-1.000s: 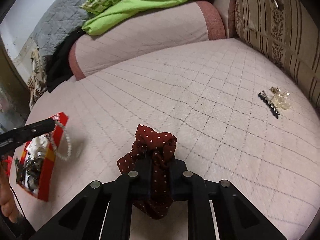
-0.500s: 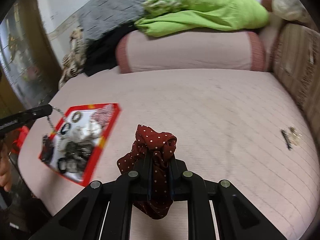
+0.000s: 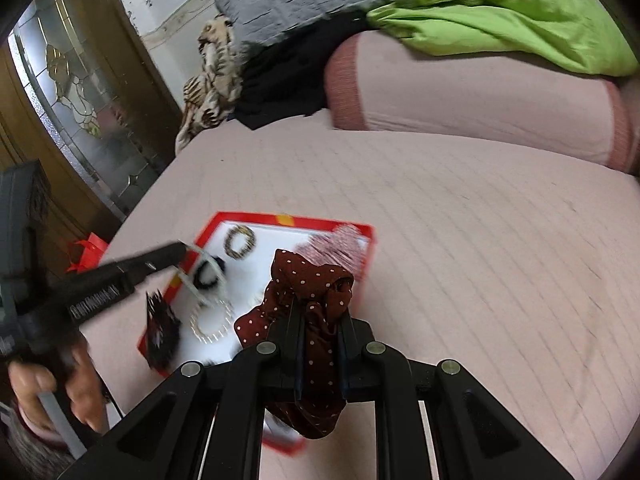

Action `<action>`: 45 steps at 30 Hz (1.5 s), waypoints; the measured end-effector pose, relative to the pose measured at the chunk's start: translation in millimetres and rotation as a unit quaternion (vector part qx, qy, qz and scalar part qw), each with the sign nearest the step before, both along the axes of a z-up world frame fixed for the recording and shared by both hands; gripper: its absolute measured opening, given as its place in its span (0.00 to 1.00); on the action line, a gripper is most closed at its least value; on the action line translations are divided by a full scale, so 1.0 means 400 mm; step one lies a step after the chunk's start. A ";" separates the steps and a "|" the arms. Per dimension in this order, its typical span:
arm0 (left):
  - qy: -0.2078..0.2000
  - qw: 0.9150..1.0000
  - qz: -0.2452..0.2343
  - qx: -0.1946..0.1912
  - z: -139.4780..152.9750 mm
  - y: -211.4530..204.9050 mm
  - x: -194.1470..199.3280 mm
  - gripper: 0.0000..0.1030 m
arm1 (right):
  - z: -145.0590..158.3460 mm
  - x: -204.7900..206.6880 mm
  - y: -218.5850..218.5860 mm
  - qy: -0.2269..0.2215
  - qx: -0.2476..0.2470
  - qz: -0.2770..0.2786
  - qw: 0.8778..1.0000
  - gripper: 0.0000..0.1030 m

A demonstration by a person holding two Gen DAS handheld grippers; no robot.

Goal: Organize jewelry
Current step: 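Carry both items over the tray and open both tools to drop them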

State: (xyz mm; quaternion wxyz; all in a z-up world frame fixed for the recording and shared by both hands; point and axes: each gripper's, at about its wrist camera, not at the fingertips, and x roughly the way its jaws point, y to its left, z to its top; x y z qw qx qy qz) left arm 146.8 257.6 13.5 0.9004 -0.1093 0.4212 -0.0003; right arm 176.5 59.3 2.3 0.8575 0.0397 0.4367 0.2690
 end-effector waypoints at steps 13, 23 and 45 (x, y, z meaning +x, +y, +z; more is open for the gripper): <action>0.062 0.997 0.041 -0.012 -0.202 0.147 0.140 0.05 | -0.170 0.164 0.240 0.079 -0.003 0.020 0.997 0.14; 0.046 0.997 0.056 -0.041 -0.201 0.170 0.112 0.18 | -0.205 0.176 0.256 0.079 -0.016 0.024 0.996 0.43; -0.029 0.994 0.103 0.020 -0.050 0.132 -0.131 0.42 | -0.208 0.119 0.292 0.017 -0.146 0.041 0.988 0.22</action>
